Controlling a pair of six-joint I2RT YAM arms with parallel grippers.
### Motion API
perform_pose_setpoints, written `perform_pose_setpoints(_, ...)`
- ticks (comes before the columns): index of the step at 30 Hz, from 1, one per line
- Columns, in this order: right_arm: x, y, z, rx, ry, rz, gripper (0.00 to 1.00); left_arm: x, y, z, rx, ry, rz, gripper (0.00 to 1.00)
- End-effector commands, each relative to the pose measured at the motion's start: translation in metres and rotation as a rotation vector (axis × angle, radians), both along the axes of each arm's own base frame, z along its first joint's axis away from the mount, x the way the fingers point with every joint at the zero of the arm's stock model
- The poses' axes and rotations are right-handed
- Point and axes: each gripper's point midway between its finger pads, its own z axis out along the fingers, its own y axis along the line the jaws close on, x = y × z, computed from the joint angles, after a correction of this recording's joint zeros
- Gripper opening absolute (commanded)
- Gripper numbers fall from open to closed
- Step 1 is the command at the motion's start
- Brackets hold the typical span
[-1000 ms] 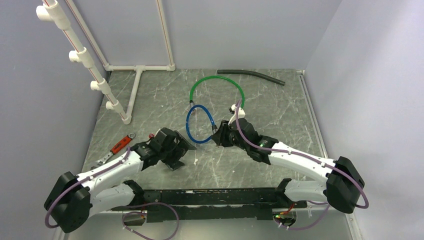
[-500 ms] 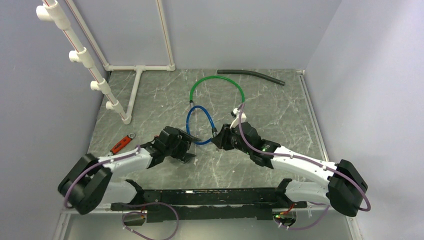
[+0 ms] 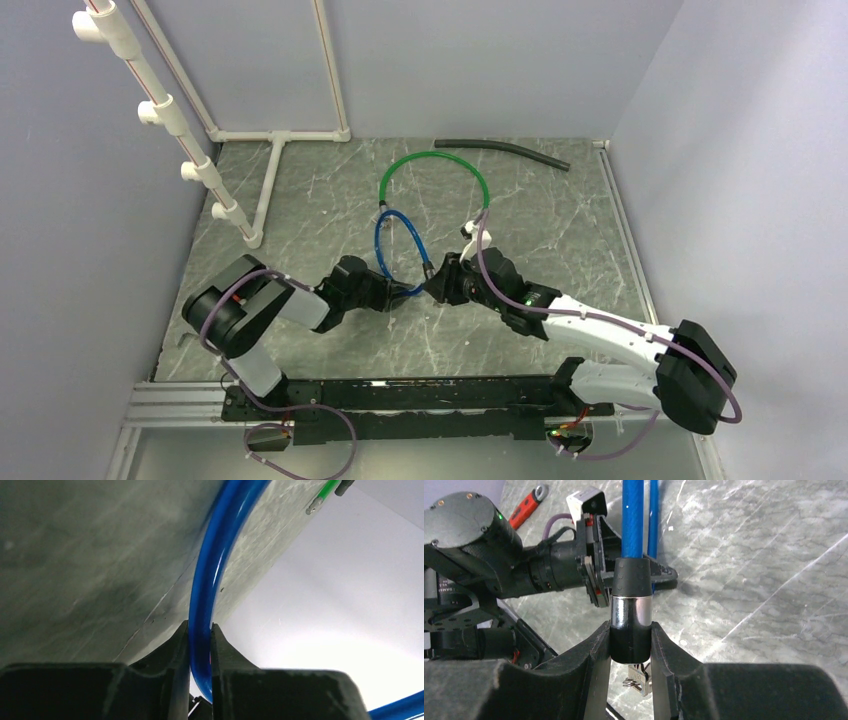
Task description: Unlock with the key
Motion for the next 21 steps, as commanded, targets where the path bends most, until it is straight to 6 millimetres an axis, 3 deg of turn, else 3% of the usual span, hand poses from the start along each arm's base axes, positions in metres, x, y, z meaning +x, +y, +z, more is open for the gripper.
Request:
perform_pose_setpoints(1, 0.007, 0.001, 0.031, 0.057, -0.081, -0.014, 0.0, 0.003, -0.01, 0.012, -0.049, -0.074, -0.047, 0.09)
perform_pose_setpoints(3, 0.009, -0.004, 0.034, 0.035, -0.086, -0.038, 0.0, 0.0, -0.005, 0.005, 0.006, -0.052, -0.069, 0.0)
perform_pose_setpoints(8, 0.013, -0.021, 0.049, -0.028, -0.105, -0.084, 0.0, -0.005, 0.034, -0.002, 0.246, -0.054, -0.02, 0.0)
perform_pose_setpoints(16, 0.015, -0.047, 0.057, -0.079, -0.123, -0.125, 0.0, 0.0, 0.098, 0.039, 0.614, -0.193, -0.002, 0.0)
perform_pose_setpoints(21, 0.022, -0.077, 0.053, -0.127, -0.112, -0.216, 0.0, 0.007, 0.121, 0.065, 0.839, -0.354, -0.147, 0.0)
